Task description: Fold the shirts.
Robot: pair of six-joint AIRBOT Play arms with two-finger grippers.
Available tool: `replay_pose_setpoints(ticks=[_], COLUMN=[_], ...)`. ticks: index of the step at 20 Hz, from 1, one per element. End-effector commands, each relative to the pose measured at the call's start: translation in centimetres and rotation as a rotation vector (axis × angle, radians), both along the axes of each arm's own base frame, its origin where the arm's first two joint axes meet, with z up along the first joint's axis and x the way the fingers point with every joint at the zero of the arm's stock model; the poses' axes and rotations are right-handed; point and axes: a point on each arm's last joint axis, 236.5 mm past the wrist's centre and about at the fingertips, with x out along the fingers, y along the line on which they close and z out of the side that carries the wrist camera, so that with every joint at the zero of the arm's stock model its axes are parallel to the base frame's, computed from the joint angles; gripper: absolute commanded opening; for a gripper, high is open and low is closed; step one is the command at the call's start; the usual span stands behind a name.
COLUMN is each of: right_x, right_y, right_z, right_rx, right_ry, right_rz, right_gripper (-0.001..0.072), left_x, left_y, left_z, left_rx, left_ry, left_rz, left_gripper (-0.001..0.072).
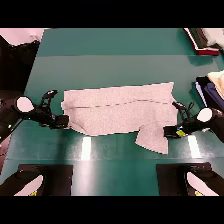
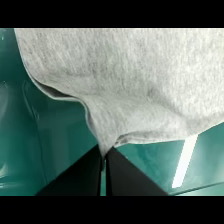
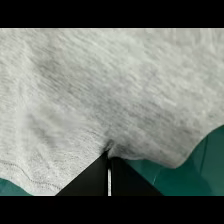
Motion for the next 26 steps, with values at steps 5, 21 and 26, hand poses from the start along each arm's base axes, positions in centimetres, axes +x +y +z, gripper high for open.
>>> replay_pose_setpoints(ticks=[5,21,26], right_x=[-3.6,9.4,15.1], right_y=[-1.2,-1.6,-1.8], right_z=[7.1,12.4,12.2], right_rx=[-0.064,-0.084,-0.088], right_ry=[-0.031,-0.395,-0.420], right_rz=[0.095,-0.001,-0.016], right_gripper=[0.0014,0.0014,0.0014], left_x=[-2.6,3.8,6.9], left_y=[0.1,3.4,3.5], left_z=[4.7,10.8,10.9], left_rx=[-0.014,0.054,0.037], left_ry=[-0.089,-0.527,-0.597], left_rz=[-0.031,0.150,0.215], left_gripper=[0.0021,0.0022,0.0022])
